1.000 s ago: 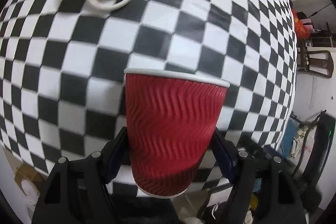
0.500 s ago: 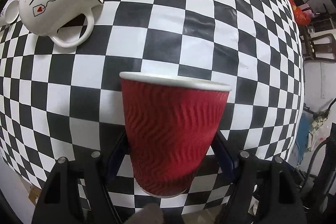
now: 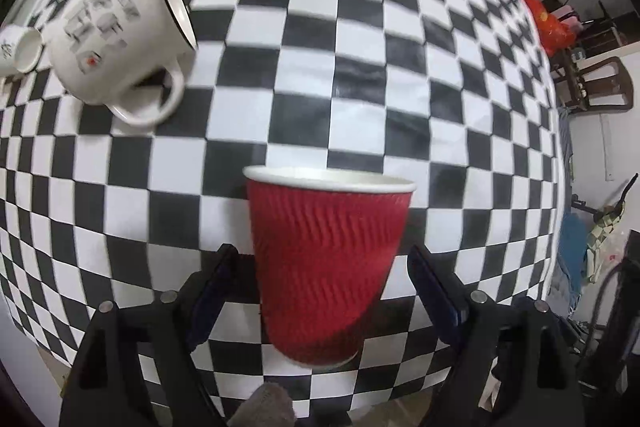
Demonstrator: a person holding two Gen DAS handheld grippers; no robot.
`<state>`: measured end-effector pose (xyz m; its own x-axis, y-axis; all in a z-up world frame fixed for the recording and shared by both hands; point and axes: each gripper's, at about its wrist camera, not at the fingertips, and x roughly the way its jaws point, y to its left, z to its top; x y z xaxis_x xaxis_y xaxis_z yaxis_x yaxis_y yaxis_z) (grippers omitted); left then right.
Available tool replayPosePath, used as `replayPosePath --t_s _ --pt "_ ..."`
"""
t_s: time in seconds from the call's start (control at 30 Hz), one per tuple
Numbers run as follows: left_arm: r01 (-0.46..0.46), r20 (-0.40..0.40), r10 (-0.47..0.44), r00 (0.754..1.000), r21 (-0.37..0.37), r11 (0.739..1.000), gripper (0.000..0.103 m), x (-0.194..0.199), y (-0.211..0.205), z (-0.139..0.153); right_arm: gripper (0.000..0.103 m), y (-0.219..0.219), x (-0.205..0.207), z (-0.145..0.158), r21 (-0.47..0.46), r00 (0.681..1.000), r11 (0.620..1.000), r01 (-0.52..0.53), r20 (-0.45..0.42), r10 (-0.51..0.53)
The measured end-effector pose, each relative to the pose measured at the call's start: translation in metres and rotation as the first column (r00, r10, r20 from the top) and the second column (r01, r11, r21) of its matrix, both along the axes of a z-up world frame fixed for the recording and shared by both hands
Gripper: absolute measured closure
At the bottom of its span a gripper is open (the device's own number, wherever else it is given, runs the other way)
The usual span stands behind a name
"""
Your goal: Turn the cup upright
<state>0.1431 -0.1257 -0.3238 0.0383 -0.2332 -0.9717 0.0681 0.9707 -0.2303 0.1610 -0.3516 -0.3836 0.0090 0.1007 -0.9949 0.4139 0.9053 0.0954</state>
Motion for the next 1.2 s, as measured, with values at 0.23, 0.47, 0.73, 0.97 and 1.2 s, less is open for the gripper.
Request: replayPosePath --t_s 0.23,0.47,0.73,0.97,1.2 --pt "-0.011 0.249 -0.014 0.968 0.099 0.995 0.009 -0.014 0.039 0.062 0.000 0.007 0.009 0.043 0.003 0.997 0.999 -0.034 0.062 0.034" --pt "-0.068 0.368 -0.036 0.929 0.267 0.961 0.008 -0.038 0.082 0.066 0.000 0.064 0.001 0.061 0.001 0.986 0.992 -0.125 0.114 0.124" --pt "-0.096 0.233 0.017 0.972 0.332 0.938 0.008 -0.050 0.111 0.006 0.000 0.121 0.014 0.036 0.082 0.971 0.969 -0.232 0.075 0.226" --pt "-0.052 0.172 -0.013 0.985 0.370 0.928 0.008 -0.052 0.115 -0.028 0.008 0.149 0.039 0.006 0.146 0.964 0.953 -0.265 0.005 0.267" --pt "-0.051 0.163 -0.008 0.987 0.355 0.933 0.008 -0.048 0.116 -0.034 0.012 0.163 0.057 -0.027 0.160 0.955 0.949 -0.270 -0.077 0.285"
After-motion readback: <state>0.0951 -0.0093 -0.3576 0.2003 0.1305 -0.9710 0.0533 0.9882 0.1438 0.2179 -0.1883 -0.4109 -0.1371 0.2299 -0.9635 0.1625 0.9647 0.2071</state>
